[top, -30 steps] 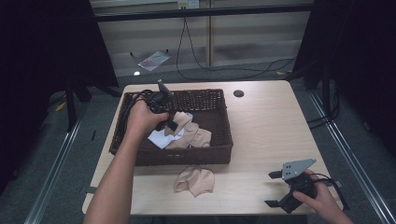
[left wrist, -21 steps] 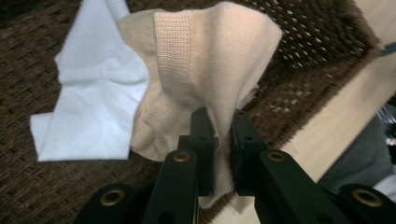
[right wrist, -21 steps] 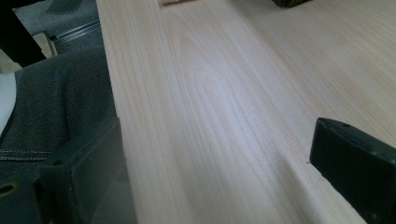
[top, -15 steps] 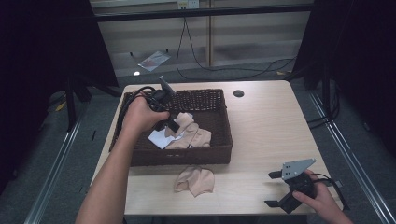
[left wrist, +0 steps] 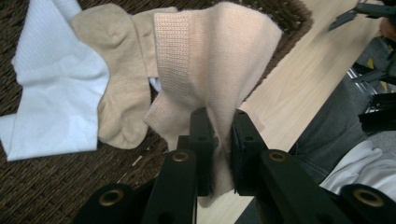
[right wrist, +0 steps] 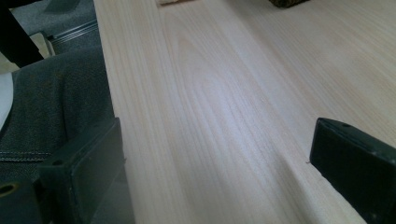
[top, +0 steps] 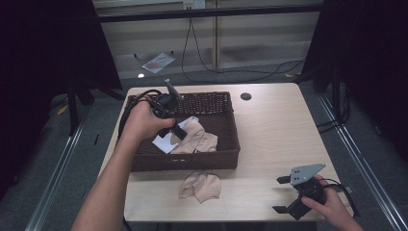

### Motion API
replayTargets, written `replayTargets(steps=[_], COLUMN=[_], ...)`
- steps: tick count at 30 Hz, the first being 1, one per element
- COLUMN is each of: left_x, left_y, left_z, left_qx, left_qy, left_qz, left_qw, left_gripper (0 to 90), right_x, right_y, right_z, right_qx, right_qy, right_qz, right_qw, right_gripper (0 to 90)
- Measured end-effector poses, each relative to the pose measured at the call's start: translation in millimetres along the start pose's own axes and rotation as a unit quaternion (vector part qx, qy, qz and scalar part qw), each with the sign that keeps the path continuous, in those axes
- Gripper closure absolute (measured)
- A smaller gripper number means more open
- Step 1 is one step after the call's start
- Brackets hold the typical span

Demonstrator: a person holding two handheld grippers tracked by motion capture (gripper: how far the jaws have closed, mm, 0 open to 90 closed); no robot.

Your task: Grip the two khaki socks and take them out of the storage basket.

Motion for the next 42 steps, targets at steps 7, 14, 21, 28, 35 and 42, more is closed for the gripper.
replayTargets(steps=[7, 14, 21, 28, 35, 42], left_x=[-2.8, -2.3, 2.7, 7.0, 14.9, 28.5], left_y=[-11.2, -19.5, -27.6, -34.7, -43.2, -50.4], left_z=[-4.7, -9.7, -13.8, -18.0, -22.4, -25.7], left_qx=[0.016, 0.027, 0.043, 0.058, 0.072, 0.083], left_qy=[0.007, 0.012, 0.011, 0.016, 0.022, 0.019], left_qz=[-0.006, -0.009, -0.011, -0.011, -0.018, -0.021], left_qw=[0.9998, 0.9995, 0.999, 0.9981, 0.997, 0.9961], left_gripper=[81.0, 80.8, 79.4, 79.0, 79.0, 78.9], right_x=[0.0, -0.3, 0.3, 0.9, 1.0, 0.8], right_y=[-0.5, -1.0, -1.5, -2.5, -2.6, -2.5], right_z=[0.1, 0.4, 0.4, 0.5, 0.7, 0.6], right_qx=[0.002, 0.001, 0.003, 0.003, 0.005, 0.005], right_qy=[-0.001, -0.003, -0.002, -0.002, -0.003, -0.003], right_qz=[-0.001, -0.003, -0.005, -0.009, -0.007, -0.006], right_qw=[1.0, 1.0, 1.0, 1.0, 1.0, 1.0], right_gripper=[2.6, 2.5, 2.5, 2.6, 2.5, 2.5])
Point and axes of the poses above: each handheld gripper's, and its own axes: x roughly forward along the jaws, z roughly out of its top, y roughly to its left, the point moved 6 cm from there along x, roughly forward along the jaws, and after that the axes turned 11 degrees about y, right-handed, at the moved point
